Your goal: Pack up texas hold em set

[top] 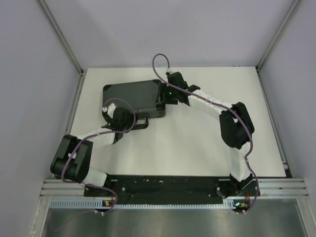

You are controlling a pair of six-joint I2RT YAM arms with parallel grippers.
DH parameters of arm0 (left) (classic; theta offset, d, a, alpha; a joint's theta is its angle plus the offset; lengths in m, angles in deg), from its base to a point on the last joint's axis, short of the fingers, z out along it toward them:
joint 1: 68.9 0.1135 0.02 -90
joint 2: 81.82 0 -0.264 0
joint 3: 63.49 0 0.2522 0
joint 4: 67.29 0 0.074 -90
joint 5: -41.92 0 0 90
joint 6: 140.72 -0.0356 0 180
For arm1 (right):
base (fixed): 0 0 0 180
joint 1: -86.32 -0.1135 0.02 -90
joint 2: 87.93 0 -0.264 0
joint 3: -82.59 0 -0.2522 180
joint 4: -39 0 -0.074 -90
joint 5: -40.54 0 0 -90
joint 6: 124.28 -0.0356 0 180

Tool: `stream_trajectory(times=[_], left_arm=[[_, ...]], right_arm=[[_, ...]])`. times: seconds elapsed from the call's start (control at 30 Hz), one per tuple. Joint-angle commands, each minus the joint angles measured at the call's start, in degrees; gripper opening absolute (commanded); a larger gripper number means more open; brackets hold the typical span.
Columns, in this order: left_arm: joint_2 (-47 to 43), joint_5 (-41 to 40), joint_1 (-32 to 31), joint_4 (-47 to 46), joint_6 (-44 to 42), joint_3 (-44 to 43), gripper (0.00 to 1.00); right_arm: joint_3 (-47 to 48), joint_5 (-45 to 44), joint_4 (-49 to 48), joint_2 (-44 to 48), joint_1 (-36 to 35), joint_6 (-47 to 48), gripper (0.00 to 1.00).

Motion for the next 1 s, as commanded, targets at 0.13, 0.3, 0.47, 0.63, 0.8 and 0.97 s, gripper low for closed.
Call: stream_trajectory(times=[0.13,0.3,0.47,0.63,0.8,0.97], left_arm=[[3.0,-2.5,-1.0,-5.1,0.8,1.9,0.04],[3.0,-2.6,-1.2,-5.0,0.6,1.8,0.04],[3.2,-2.7,-1.2,-4.9,0.4,1.5,0.04],[3.2,-2.7,-1.2,-4.9,0.4,1.0,0.04],[3.6,-2.8,-1.5,-4.9,0.3,0.7,0.04],[3.7,-2.8,-1.6,-4.9,-0.2,0.4,0.04]], right_arm=[[13.5,-8.1,0.8,-3.7,0.5,4.3,0.62],[15.8,-11.2,-6.1,-6.2,1.5,8.1,0.65],[19.6,-9.2,-10.6,-12.1,2.9,12.1,0.67],[21.9,-4.5,-16.2,-16.9,4.5,13.4,0.69],[21.7,-0.3,-23.4,-19.1,5.5,14.1,0.70],[26.2,8.8,-23.6,-23.4,6.7,11.3,0.70]])
